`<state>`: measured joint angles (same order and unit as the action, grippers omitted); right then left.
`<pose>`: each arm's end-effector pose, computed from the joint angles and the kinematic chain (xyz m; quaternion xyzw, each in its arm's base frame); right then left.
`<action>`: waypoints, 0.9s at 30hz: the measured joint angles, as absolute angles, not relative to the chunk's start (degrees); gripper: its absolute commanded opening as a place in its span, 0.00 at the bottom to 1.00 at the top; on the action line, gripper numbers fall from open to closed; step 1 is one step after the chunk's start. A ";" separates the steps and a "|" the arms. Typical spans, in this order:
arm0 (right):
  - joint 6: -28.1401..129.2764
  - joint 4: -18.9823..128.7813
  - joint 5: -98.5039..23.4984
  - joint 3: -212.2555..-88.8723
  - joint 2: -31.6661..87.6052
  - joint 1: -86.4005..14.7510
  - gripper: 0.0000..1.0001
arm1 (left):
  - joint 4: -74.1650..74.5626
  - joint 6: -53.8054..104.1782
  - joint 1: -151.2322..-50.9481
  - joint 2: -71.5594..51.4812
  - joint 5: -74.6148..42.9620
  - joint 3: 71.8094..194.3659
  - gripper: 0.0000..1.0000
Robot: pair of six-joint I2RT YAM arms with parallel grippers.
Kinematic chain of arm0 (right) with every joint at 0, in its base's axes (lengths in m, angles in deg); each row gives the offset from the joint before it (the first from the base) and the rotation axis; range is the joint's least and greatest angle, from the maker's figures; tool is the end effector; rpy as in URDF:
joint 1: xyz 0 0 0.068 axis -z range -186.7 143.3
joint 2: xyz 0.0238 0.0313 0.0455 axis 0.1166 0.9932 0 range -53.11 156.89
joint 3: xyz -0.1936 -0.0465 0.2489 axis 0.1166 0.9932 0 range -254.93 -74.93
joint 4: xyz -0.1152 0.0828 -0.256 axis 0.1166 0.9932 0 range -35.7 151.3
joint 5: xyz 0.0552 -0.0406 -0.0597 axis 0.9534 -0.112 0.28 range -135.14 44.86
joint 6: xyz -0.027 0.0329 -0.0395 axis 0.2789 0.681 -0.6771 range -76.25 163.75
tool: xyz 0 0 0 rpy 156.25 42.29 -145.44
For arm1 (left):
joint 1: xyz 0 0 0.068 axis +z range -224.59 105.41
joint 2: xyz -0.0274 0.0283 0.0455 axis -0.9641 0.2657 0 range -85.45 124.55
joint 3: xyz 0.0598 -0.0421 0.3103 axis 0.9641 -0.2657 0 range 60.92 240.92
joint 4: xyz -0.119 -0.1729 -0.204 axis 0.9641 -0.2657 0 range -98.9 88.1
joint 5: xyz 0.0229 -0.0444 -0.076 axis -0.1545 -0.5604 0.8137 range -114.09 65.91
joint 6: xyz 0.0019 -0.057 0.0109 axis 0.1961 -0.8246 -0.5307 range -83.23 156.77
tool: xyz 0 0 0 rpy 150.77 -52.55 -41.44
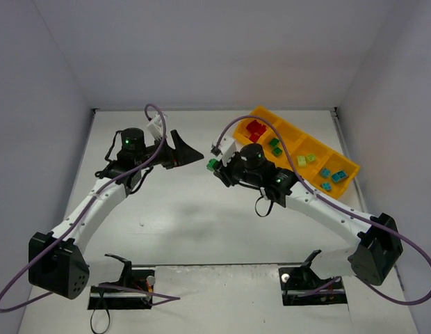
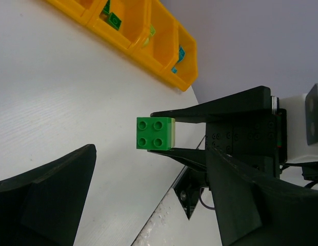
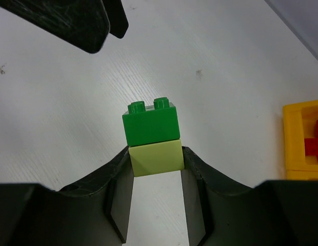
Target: Sort the legos into containers by color
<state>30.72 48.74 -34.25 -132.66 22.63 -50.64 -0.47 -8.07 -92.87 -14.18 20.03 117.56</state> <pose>0.2382 0.2406 0.3615 -0.4225 0.6537 0.2375 0.5811 0.2810 -0.1233 0.3724 0.0603 0.7604 -0.5521 0.3366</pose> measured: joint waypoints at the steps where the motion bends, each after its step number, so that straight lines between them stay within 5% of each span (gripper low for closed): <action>1: 30.80 48.68 -34.25 -132.66 22.61 -50.64 0.00 | 0.27 -8.49 -93.18 -14.12 20.12 117.58 0.81; 15: 31.79 48.46 -34.25 -132.60 21.87 -50.64 0.00 | 2.52 -10.22 -98.05 -9.63 20.12 118.44 0.81; 21: 31.94 48.41 -34.25 -131.92 20.89 -50.64 0.00 | 2.76 -10.96 -98.27 -8.08 19.68 119.68 0.61; 27: 32.03 48.24 -34.25 -131.35 20.89 -50.64 0.00 | 3.15 -11.70 -98.58 -6.66 20.38 119.72 0.61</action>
